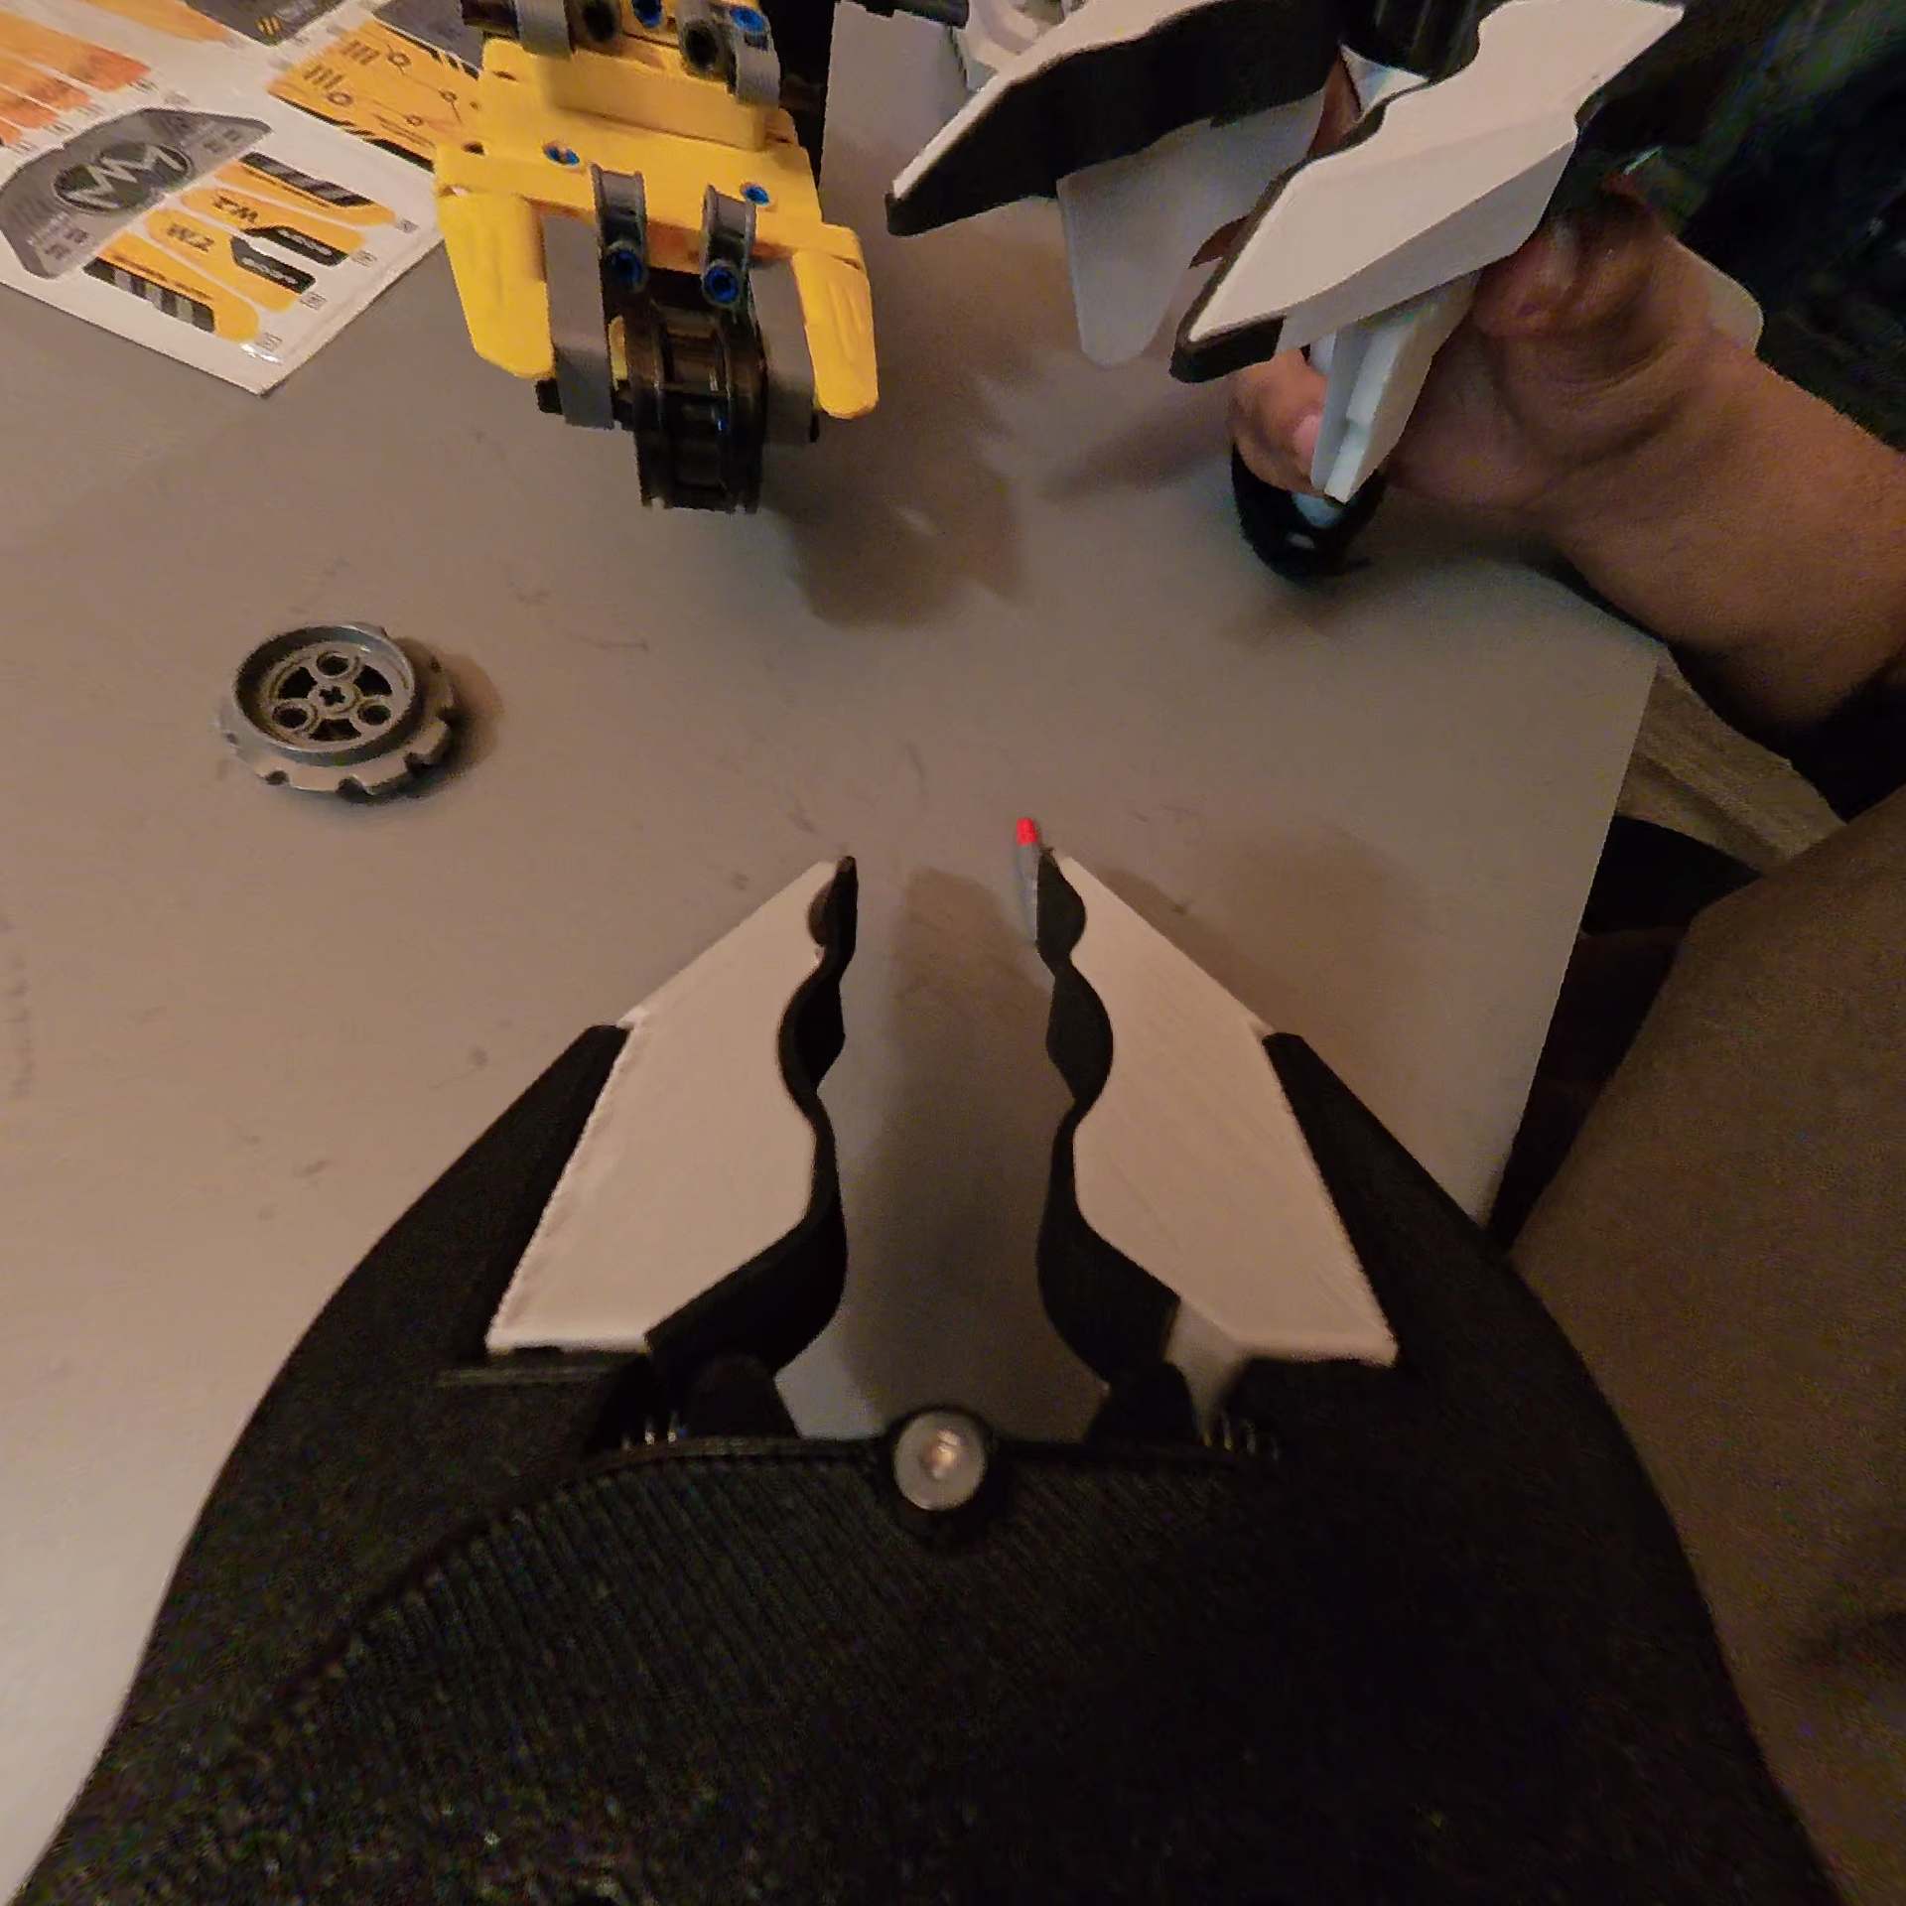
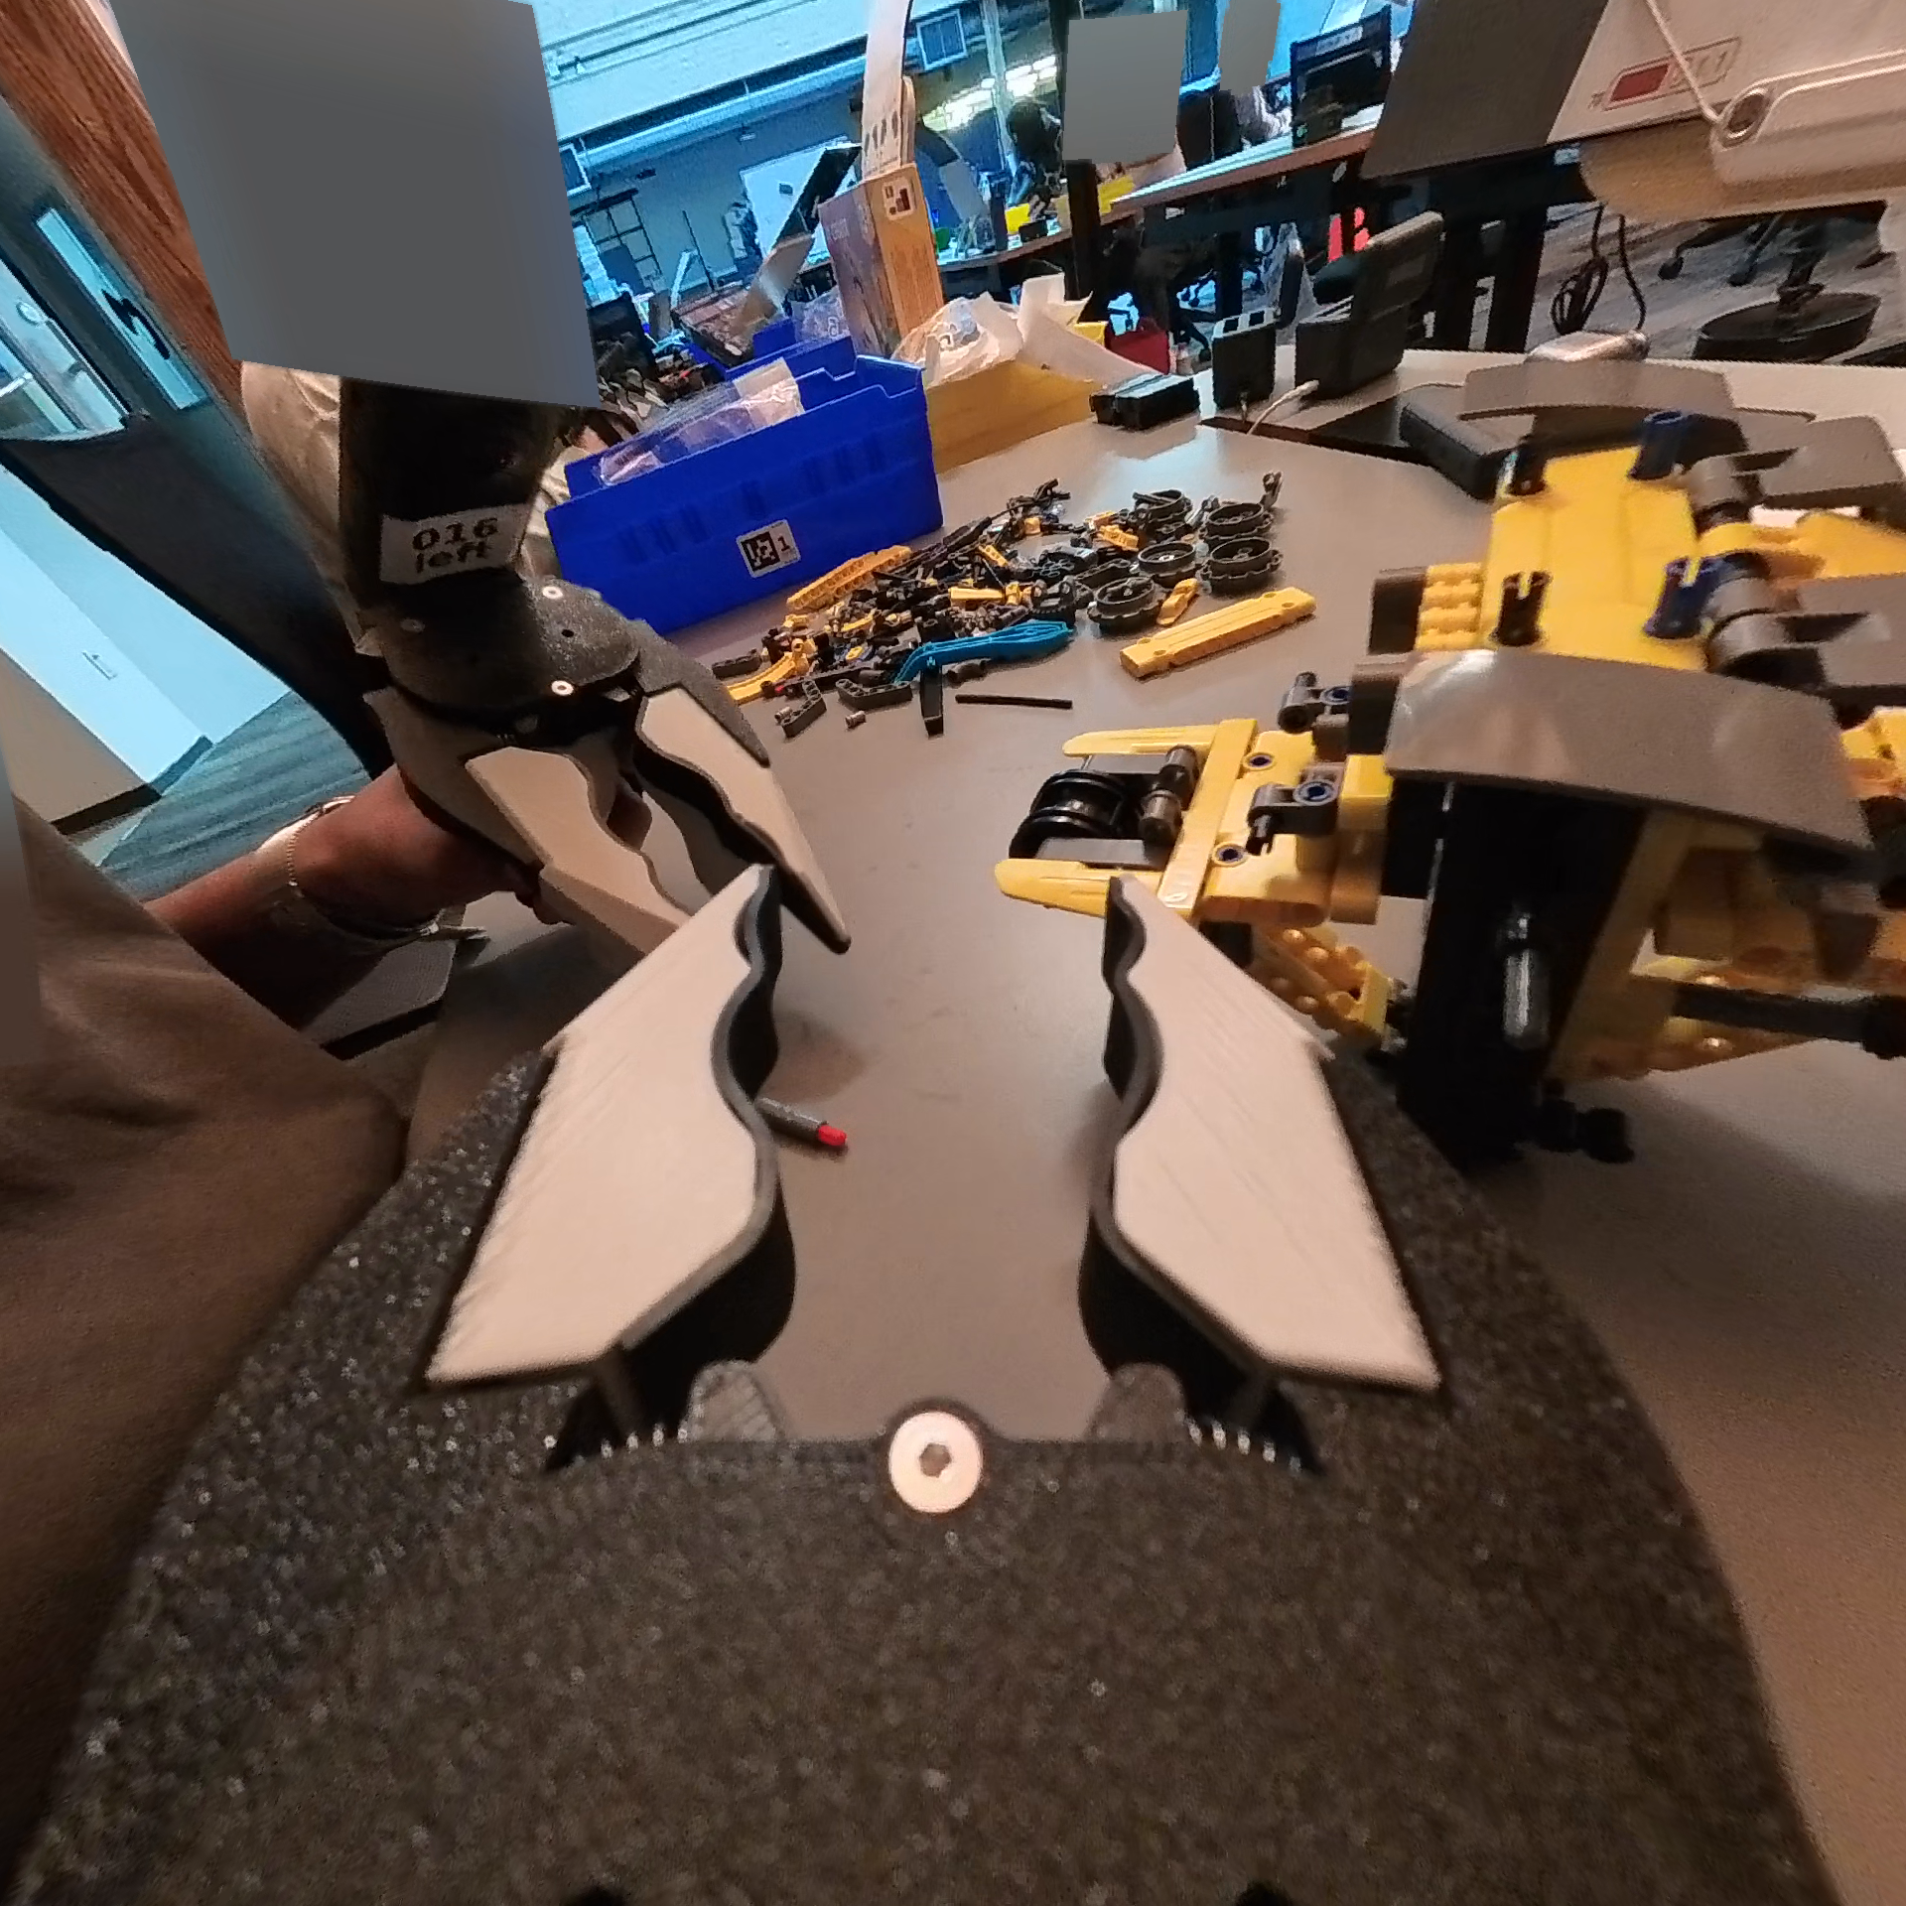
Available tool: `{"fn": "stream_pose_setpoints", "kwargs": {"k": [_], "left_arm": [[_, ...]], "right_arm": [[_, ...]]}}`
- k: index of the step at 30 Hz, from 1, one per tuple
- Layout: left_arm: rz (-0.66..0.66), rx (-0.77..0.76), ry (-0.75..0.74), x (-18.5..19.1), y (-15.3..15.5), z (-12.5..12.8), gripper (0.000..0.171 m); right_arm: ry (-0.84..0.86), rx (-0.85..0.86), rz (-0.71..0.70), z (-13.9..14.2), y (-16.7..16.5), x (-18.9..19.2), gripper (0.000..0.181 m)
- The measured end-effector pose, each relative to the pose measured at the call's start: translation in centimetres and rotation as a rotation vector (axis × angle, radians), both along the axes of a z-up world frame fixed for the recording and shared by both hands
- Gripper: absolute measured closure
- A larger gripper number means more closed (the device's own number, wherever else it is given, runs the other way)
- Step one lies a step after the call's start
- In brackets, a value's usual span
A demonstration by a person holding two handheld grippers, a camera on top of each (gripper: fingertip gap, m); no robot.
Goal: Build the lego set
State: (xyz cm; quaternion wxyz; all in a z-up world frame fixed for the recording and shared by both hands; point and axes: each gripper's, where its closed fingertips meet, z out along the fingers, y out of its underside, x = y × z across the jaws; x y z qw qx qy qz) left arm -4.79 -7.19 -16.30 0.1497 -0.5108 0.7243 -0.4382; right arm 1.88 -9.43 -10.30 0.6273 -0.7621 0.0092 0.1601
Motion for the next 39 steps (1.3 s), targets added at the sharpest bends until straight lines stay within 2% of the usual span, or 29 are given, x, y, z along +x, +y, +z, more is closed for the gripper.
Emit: {"fn": "stream_pose_setpoints", "kwargs": {"k": [7,11,18,22,26,29,36,39], "left_arm": [[0.019,-0.027,-0.028,0.2,0.5,0.7,0.137],[-0.026,-0.040,0.015,-0.6,-0.5,0.2,0.137],[-0.063,0.097,0.026,-1.1,-1.5,-0.8,0.136],[-0.046,0.092,0.022,-1.1,-1.2,-0.7,0.136],[0.011,0.092,0.016,-0.7,0.1,-0.3,0.136],[0.083,0.142,0.015,0.2,2.3,-0.1,0.135],[0.176,0.228,0.081,4.6,7.4,-0.7,0.107],[0.193,0.308,0.099,6.6,8.8,-1.5,0.108]], "right_arm": [[0.003,0.001,0.003,0.0,0.0,0.0,0.119],[0.011,0.008,-0.004,0.1,-0.1,0.2,0.119],[0.001,0.000,0.015,0.1,-0.4,0.1,0.129],[-0.010,-0.006,0.024,0.1,-0.6,-0.1,0.133],[-0.047,-0.006,0.030,0.3,-0.6,-0.5,0.136],[-0.080,-0.026,0.064,-0.1,-0.7,-1.2,0.140],[-0.153,-0.065,0.073,-0.9,-0.5,-1.8,0.140],[-0.149,-0.055,0.061,-0.7,-0.6,-1.6,0.140]]}}
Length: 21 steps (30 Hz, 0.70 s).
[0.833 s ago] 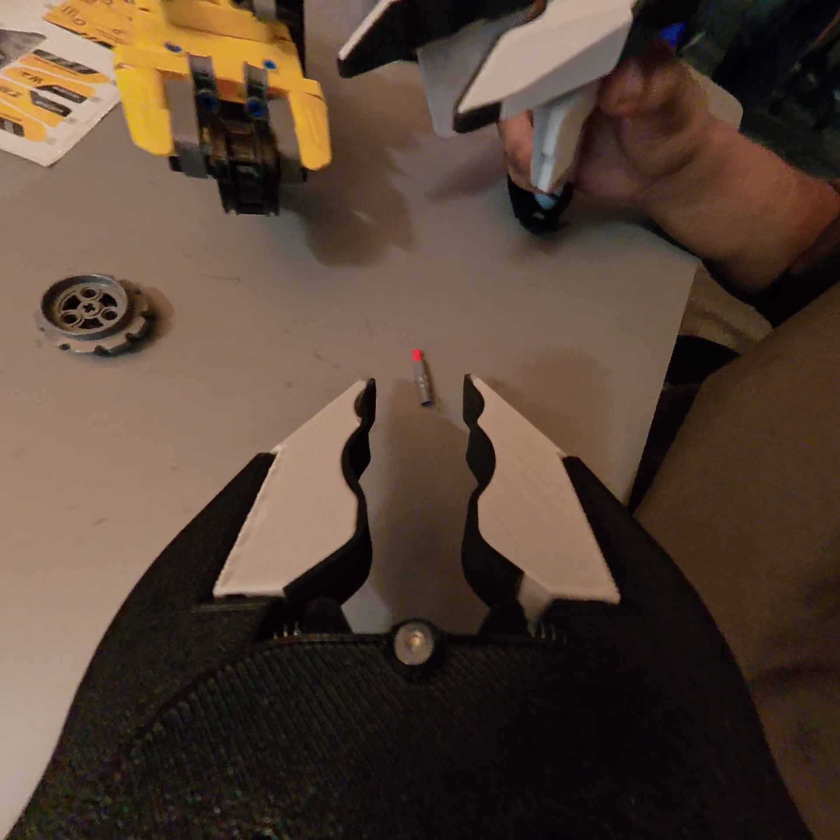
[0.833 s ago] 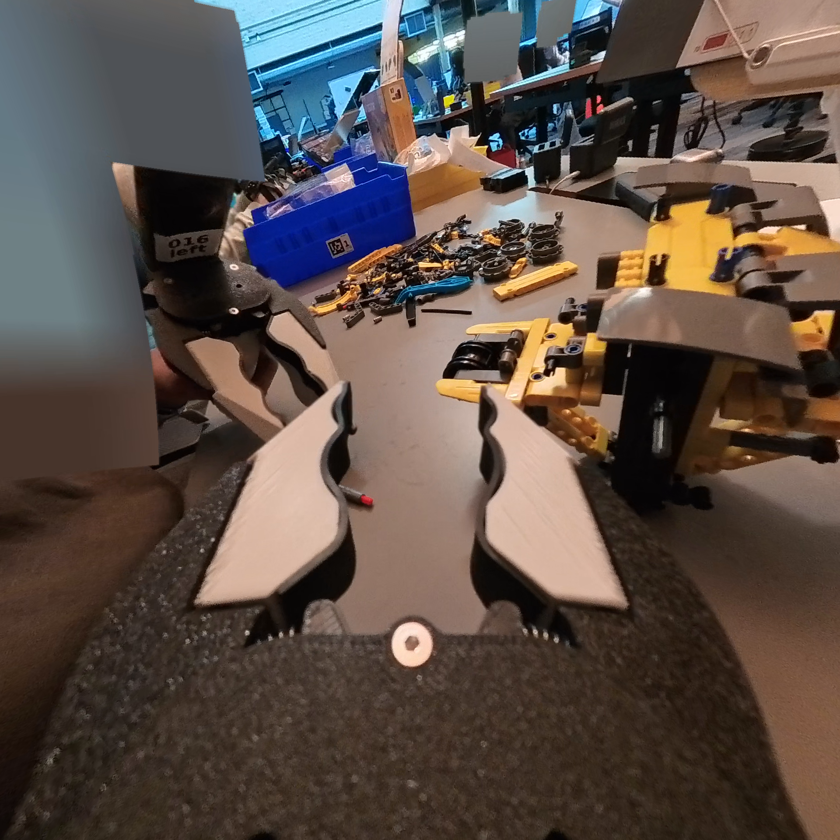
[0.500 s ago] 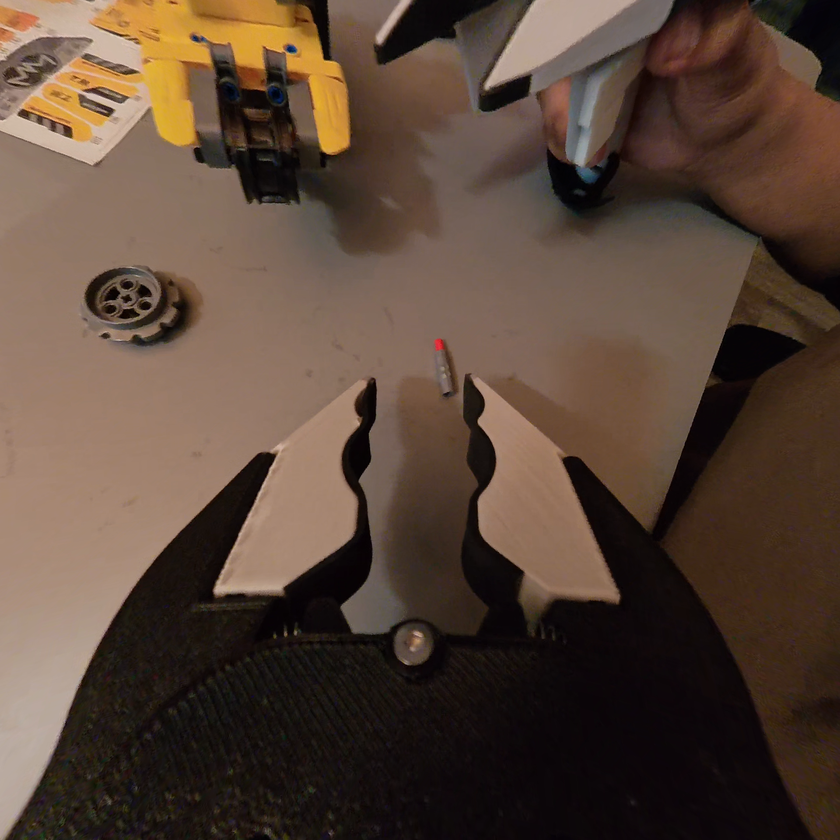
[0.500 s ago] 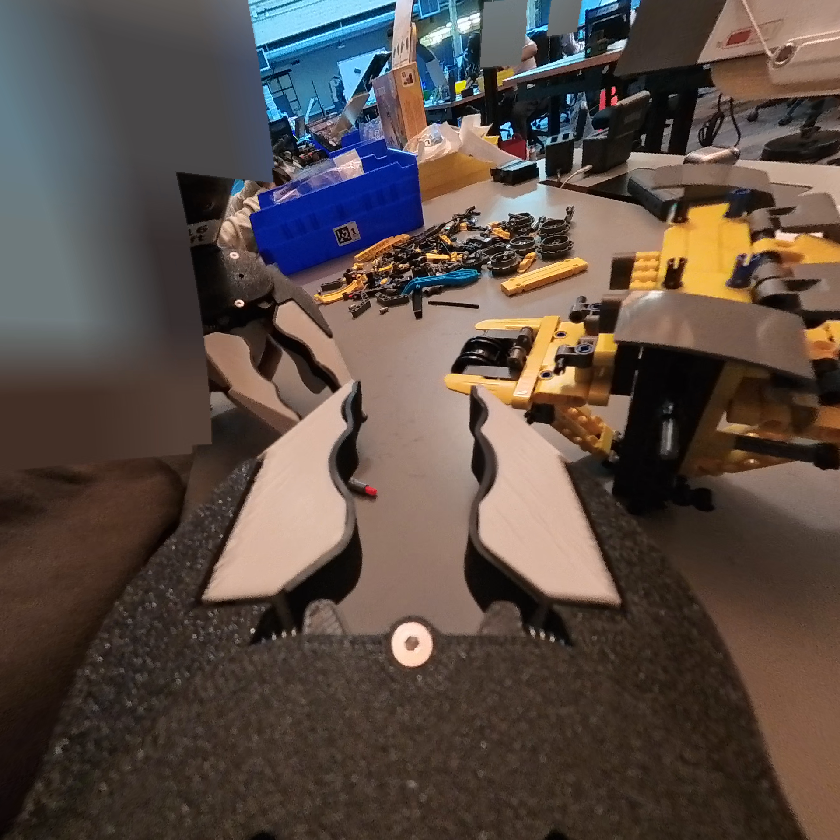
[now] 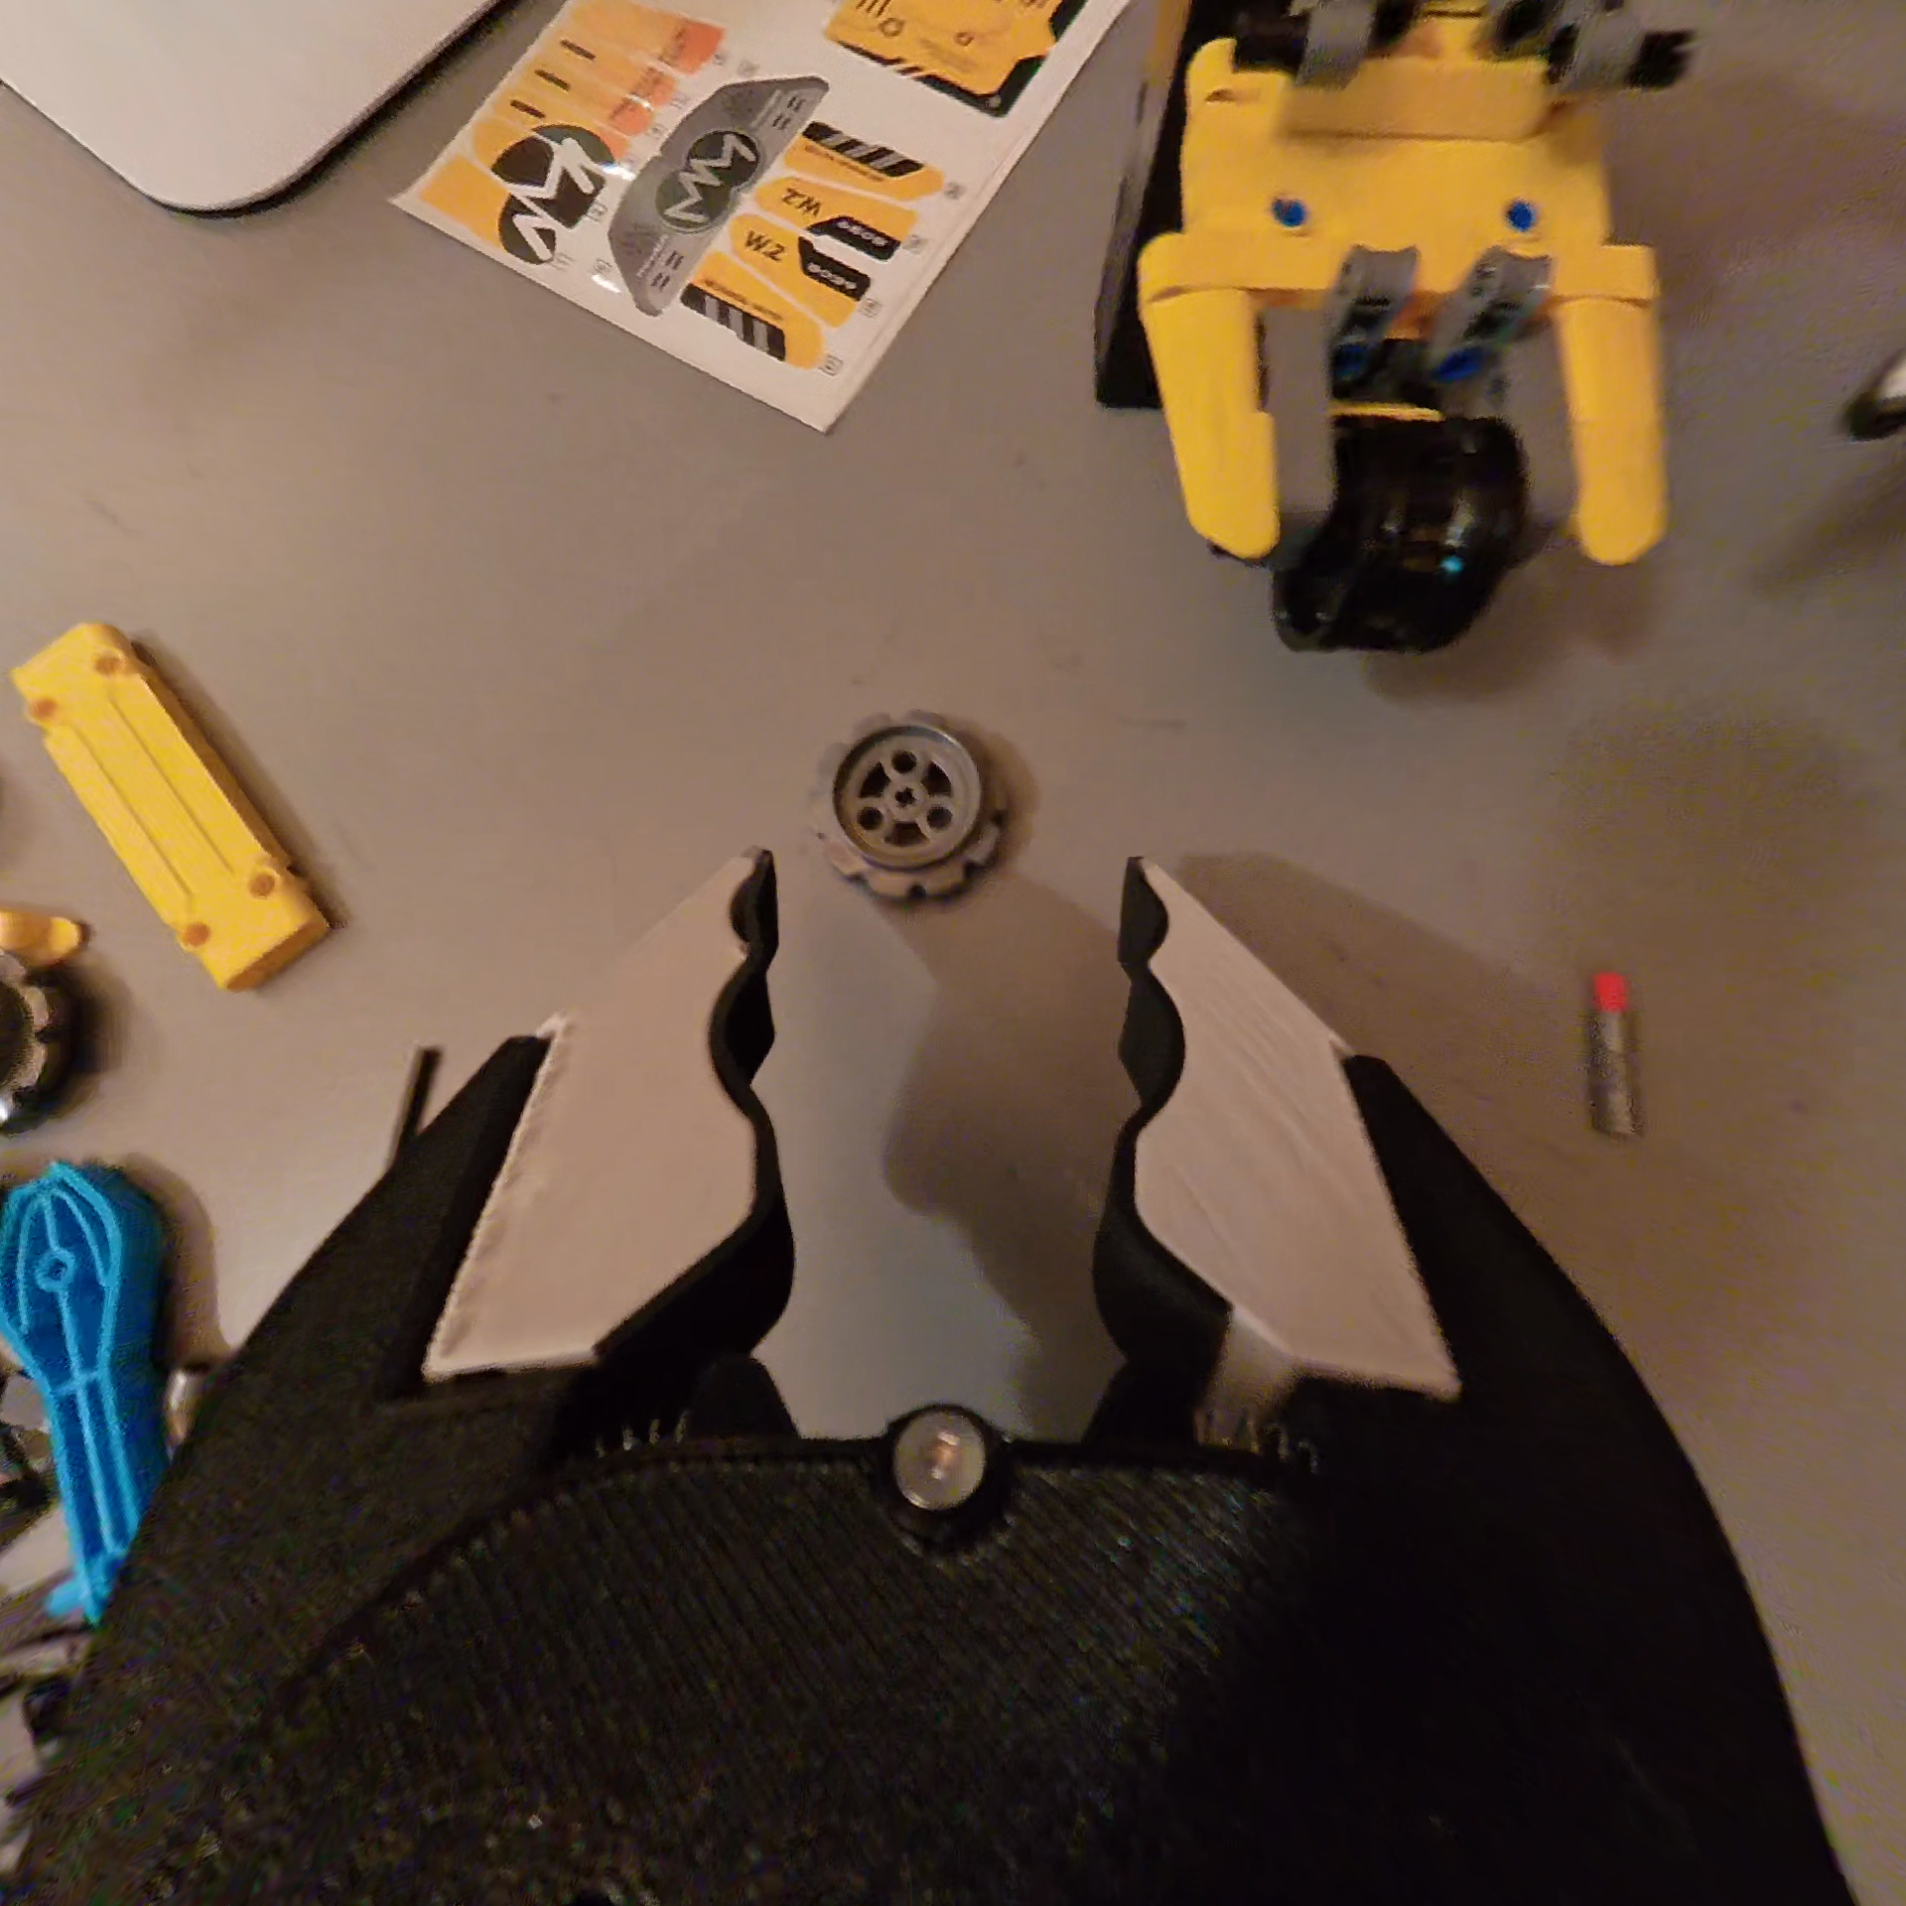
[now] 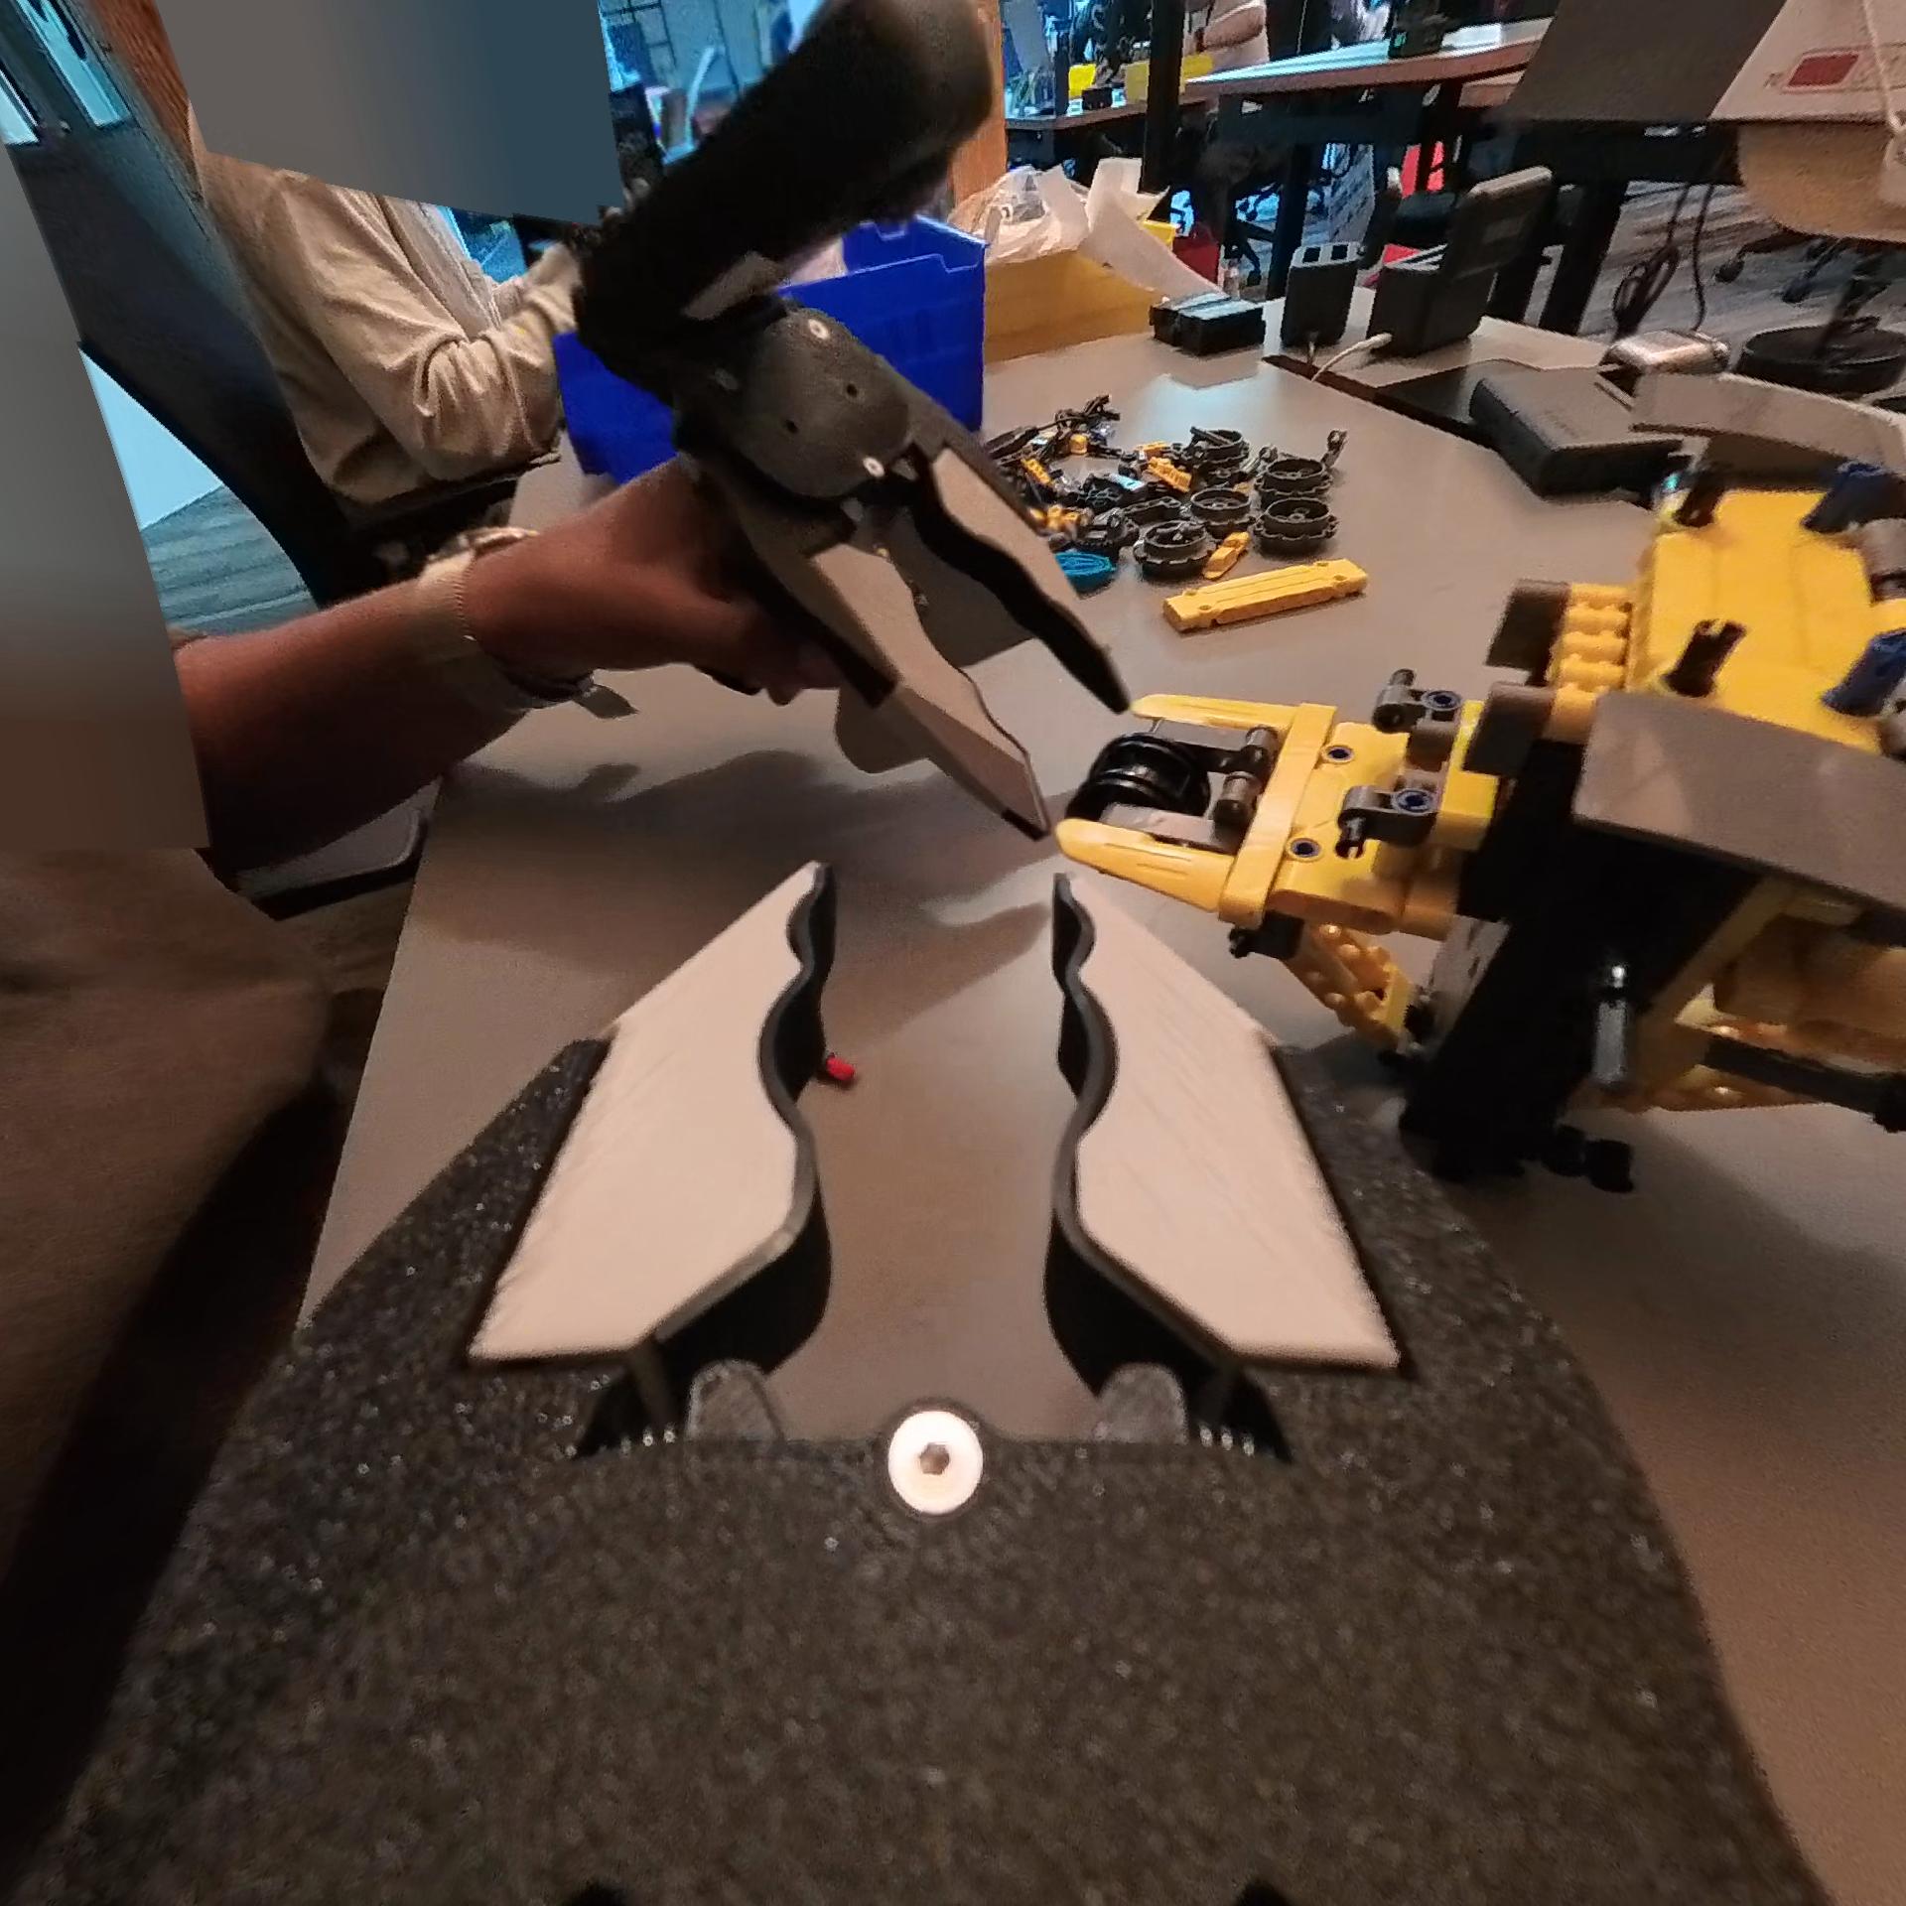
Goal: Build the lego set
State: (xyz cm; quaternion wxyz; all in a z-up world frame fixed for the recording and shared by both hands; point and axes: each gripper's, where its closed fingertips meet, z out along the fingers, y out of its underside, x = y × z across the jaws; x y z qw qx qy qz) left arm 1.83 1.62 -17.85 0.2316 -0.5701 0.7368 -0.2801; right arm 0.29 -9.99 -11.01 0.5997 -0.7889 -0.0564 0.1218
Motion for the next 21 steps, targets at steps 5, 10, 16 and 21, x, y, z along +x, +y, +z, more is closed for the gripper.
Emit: {"fn": "stream_pose_setpoints", "kwargs": {"k": [5,10,16,21], "left_arm": [[-0.012,0.067,0.043,1.6,0.2,-1.4,0.118],[-0.028,0.046,0.010,1.2,-0.2,-0.8,0.134],[-0.049,0.058,-0.340,0.0,-1.6,5.7,0.134],[-0.155,0.253,-0.408,-1.2,-5.9,6.8,0.134]], "right_arm": [[0.024,0.018,-0.025,0.4,-0.1,0.8,0.139],[0.035,0.025,-0.039,0.6,-0.2,1.1,0.138],[0.032,0.034,-0.040,0.9,-0.3,1.1,0.138],[0.113,0.092,-0.006,2.2,-0.5,0.5,0.136]]}}
